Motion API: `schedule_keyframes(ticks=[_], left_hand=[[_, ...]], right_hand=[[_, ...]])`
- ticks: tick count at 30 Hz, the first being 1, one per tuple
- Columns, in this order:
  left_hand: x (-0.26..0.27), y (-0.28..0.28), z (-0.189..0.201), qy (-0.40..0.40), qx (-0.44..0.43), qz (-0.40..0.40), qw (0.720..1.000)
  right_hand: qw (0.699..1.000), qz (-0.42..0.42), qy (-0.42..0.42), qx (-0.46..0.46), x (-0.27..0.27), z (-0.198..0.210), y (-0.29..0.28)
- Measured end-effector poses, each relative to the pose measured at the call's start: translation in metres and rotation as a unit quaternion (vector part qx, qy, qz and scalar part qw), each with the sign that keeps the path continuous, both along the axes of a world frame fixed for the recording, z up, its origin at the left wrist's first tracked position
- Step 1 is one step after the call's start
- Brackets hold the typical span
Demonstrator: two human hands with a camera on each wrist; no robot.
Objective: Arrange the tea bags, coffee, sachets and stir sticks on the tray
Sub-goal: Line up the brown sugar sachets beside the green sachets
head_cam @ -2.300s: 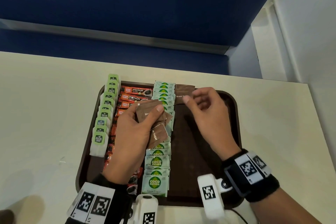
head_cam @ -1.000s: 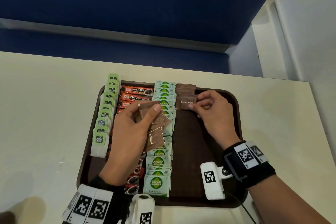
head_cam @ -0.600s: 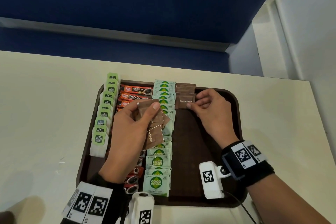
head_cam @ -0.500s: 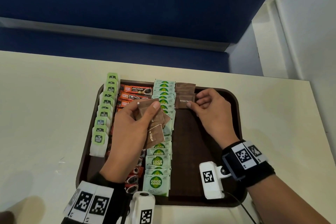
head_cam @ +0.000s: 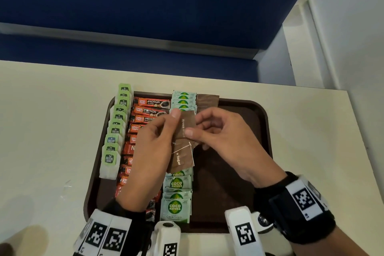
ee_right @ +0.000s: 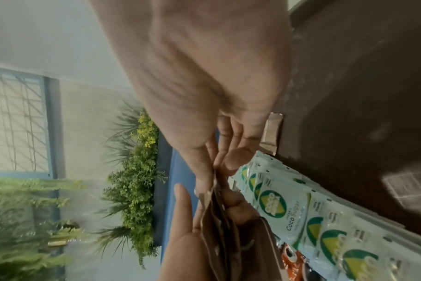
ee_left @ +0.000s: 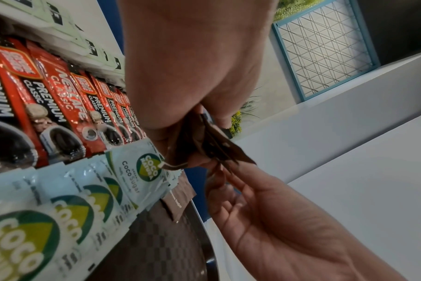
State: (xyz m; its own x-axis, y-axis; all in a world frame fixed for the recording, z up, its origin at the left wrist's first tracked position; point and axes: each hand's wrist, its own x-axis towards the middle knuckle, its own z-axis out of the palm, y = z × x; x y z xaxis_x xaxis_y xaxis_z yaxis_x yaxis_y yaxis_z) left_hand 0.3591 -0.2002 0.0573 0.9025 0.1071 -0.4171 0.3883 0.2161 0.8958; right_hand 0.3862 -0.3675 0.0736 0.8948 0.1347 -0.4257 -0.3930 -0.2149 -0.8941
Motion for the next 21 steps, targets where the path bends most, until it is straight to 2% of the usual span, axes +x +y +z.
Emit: schedule_keyframes(ticks=[6, 9, 12, 15, 21], left_hand=[[-0.002, 0.002, -0.003, 0.004, 0.001, -0.023, 1.000], [-0.003, 0.001, -0.003, -0.018, 0.021, -0.028, 0.999], [-0.004, 0.002, -0.002, -0.030, 0.039, -0.040, 0.998], [-0.003, 0.005, 0.000, -0.032, 0.045, -0.045, 0.997], [-0.004, 0.005, 0.002, -0.025, 0.032, -0.032, 0.999]], right_hand=[[0.990, -0.089, 0.060, 0.088, -0.002, 0.002, -0.011], [0.983, -0.100, 0.086, 0.129, -0.004, 0.003, -0.013], [0.992, -0.064, 0.077, 0.074, -0.002, 0.006, -0.019], [0.996, -0.064, 0.047, 0.030, 0.002, 0.008, -0.025], [0.998, -0.024, 0.039, 0.039, -0.004, 0.006, -0.022]])
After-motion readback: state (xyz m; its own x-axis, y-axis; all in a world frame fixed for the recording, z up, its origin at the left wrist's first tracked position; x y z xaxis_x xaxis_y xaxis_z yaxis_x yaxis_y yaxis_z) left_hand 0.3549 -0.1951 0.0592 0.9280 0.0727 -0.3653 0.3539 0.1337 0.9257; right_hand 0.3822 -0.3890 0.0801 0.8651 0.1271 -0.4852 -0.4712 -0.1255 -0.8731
